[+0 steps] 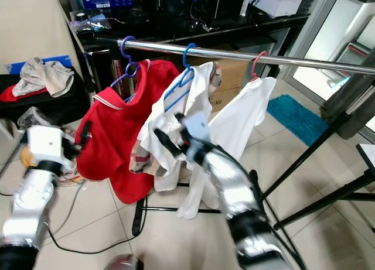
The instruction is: Hang hanger
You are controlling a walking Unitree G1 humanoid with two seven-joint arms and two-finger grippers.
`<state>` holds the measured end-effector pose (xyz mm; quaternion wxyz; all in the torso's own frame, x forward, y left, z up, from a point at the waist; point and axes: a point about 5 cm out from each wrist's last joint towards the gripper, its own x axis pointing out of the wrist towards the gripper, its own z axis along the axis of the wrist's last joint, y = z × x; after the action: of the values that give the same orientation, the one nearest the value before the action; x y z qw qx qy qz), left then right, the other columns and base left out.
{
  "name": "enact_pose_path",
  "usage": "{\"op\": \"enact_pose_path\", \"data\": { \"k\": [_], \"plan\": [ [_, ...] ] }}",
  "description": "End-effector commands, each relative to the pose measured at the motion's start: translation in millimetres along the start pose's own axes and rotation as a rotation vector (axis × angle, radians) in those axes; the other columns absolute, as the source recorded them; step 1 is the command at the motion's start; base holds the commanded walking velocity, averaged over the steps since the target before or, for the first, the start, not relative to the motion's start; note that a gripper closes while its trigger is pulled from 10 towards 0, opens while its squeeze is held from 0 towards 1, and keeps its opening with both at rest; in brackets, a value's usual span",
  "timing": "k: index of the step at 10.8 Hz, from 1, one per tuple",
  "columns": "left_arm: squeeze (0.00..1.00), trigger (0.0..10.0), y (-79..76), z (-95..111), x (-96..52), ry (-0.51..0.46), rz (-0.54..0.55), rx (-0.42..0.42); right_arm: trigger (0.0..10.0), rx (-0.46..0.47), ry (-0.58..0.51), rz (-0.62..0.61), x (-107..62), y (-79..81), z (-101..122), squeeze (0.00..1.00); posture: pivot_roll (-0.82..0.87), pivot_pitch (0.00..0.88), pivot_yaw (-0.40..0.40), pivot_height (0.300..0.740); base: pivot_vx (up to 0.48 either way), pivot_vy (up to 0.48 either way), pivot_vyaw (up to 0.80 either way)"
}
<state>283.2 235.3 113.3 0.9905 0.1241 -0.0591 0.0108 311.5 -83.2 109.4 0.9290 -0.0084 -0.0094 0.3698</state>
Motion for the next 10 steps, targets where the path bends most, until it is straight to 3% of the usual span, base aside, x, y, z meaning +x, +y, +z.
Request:
{"op": "enact_pose_path", "data": {
  "k": [1, 3, 6, 10],
  "plan": [
    [0.00, 10.0, -0.1, -1.5, 1.8, 0.012, 0.004, -0.007, 10.0, 0.005, -0.002, 0.014, -0.3, 0.0, 2.6, 0.00, 0.31, 0.010, -0.061, 0.740, 0.000, 0.000, 0.00],
    [0.00, 10.0, 11.8, -9.3, 7.4, 0.057, 0.025, -0.052, 10.0, 0.015, 0.002, 0.037, -6.5, 6.6, 1.2, 0.00, 0.30, 0.018, -0.057, 0.740, 0.000, 0.000, 0.00],
    [0.00, 10.0, 16.7, -18.7, 18.7, 0.097, 0.026, -0.096, 10.0, 0.020, -0.018, 0.030, -6.3, 8.5, 8.7, 0.00, 0.29, 0.020, -0.057, 0.740, 0.000, 0.000, 0.00],
    [0.00, 10.0, 13.4, -19.8, 35.2, 0.119, -0.033, -0.101, 10.0, 0.018, -0.028, 0.001, -8.1, 6.7, 13.6, 0.00, 0.28, 0.027, -0.062, 0.740, 0.000, 0.000, 0.00]
  ]
}}
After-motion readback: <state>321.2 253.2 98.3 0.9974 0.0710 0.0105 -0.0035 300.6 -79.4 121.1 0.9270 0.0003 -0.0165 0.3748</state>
